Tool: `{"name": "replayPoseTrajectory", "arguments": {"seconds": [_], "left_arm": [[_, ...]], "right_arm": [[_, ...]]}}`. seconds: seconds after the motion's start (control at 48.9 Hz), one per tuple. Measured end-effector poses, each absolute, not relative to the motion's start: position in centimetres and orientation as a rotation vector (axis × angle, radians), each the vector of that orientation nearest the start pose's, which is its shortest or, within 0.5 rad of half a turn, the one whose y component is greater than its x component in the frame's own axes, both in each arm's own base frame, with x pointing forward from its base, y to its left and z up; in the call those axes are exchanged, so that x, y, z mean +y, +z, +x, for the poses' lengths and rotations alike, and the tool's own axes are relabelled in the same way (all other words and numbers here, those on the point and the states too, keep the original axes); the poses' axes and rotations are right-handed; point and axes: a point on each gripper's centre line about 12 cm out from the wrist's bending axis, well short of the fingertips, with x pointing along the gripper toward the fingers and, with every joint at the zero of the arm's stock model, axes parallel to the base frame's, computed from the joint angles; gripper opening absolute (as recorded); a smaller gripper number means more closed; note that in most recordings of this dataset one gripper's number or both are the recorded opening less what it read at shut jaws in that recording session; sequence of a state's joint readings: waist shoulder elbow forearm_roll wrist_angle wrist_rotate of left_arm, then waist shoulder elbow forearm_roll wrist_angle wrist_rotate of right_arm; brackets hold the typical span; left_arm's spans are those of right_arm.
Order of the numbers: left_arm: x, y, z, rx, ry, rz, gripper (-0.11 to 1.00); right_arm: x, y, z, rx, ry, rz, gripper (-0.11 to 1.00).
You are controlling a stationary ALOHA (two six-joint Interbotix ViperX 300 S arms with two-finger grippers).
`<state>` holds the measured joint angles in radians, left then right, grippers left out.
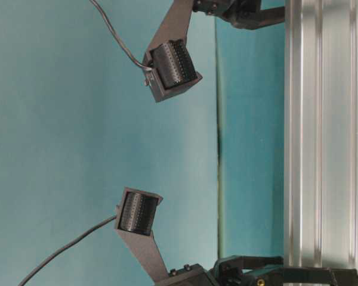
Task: Lift the metal rail with both hands.
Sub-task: 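Lower the straightened rail onto the table with both grippers, then open both grippers and release the rail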
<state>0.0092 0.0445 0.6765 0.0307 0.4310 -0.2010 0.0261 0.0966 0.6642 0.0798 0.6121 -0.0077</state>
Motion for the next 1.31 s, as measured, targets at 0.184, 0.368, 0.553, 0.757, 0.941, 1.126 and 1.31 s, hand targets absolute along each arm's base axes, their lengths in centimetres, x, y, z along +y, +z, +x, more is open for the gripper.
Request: {"name": "replayPoseTrajectory", "arguments": {"seconds": [0.184,0.368,0.553,0.757,0.941,1.126,1.31], "left_arm": [[0.5,12.6,34.5,1.132,0.117,-0.151,0.92],[0.4,15.5,33.9,1.083,0.113,-0.152,0.92],[0.5,19.5,33.1,0.982,0.106,-0.156,0.92],[0.4,23.6,31.8,0.859,0.095,-0.159,0.92],[0.4,25.6,30.8,0.792,0.089,-0.161,0.92],[0.4,27.3,29.5,0.722,0.083,-0.164,0.92],[0.4,28.6,28.1,0.639,0.075,-0.164,0.92]], "right_arm": [[1.2,10.0,33.0,1.359,0.012,0.071,0.97],[-0.1,13.0,33.1,1.262,-0.048,0.137,0.97],[-0.9,17.6,32.9,1.11,-0.072,0.165,0.97],[-1.3,21.9,32.0,0.965,-0.071,0.162,0.97],[-1.6,24.4,31.1,0.86,-0.078,0.161,0.97],[-1.7,25.7,29.8,0.768,-0.08,0.158,0.97],[-1.7,26.7,28.2,0.658,-0.081,0.157,0.97]]}}
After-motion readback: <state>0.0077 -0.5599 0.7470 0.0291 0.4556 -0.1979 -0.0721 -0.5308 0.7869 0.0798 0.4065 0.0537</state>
